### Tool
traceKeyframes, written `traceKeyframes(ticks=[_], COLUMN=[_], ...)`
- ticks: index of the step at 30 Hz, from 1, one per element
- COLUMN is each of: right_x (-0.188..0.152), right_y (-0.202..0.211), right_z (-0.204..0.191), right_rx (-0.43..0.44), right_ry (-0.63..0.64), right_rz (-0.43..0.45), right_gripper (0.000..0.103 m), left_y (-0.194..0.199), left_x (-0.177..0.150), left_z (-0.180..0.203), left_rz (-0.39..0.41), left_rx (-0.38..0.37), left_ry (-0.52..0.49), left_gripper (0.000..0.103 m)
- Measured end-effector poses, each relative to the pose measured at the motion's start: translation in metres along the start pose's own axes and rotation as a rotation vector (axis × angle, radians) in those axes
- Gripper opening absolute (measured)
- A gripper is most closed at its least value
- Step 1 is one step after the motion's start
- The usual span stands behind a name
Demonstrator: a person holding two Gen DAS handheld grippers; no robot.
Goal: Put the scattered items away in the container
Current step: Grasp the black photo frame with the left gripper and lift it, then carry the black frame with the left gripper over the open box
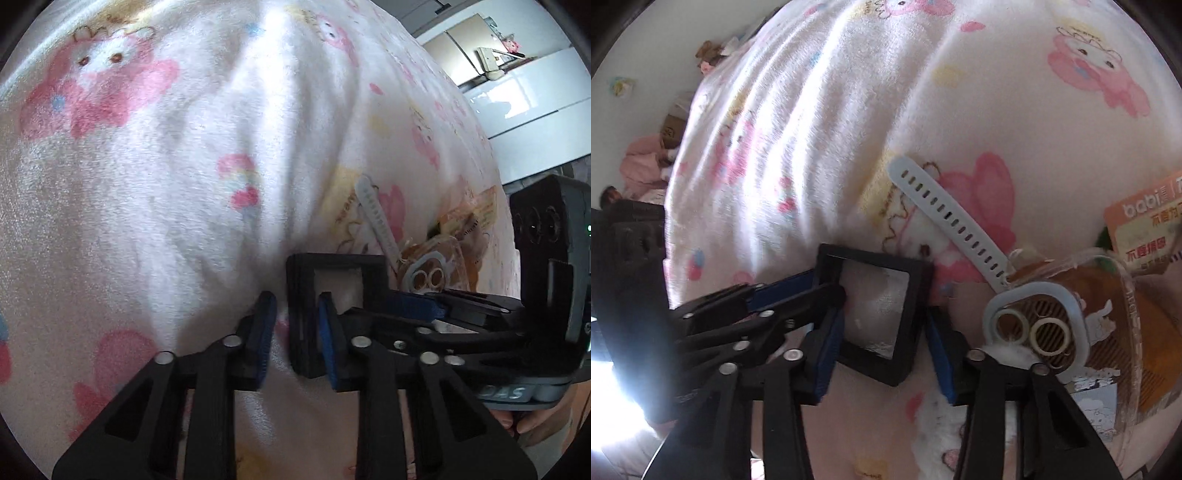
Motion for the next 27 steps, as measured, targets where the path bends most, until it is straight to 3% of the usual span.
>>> traceKeyframes(ticks=[2,5,11,16,19,27], right_x=[-0.003,-0.008,-0.035,-0.080,-0.102,-0.219], right_y=[0.001,0.015,0.091,0.159,0.200,0.275], right_z=[-0.003,-0.005,-0.018,-0.037,-0.025,0.000], right_rx=[-0.027,-0.029,-0.025,-0.101,-0.143,-0.253], right_ry=[0.012,-0.006,-0.024,-0.027,-0.052,-0.194], right_rz=[0.006,0.046,0.237,0.387,0.480,0.643], right_gripper=[0.032,0.029,0.028,0.028,0.028,0.028], left_y=[0.005,0.021,0.066,0.099,0.109,0.102], left_x=[-0.001,-0.003,-0.007,-0.018,-0.031,-0.104], left_z=[0.006,0.015,0.050,0.110,0.148,0.262], left_rz=[0.011,0.026,0.068,0.095,0.071,-0.080], left_rx=[0.021,-0.011,-0.121,-0.211,-0.276,-0.411], left_ry=[-0.025,-0.047,-0.113,-0.224,-0.308,-0.529], left_gripper=[0.016,0.016,0.016,0.016,0.016,0.016])
Point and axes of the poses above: each gripper's, at about its wrist camera, not at the fingertips, and y roughly against the way its jaws point, z to its right, x to its top, the point moved 1 cm from there along -y, roughly the way its jaws point, and after that the axes turned 3 degrees about z, right-handed, at the moved point
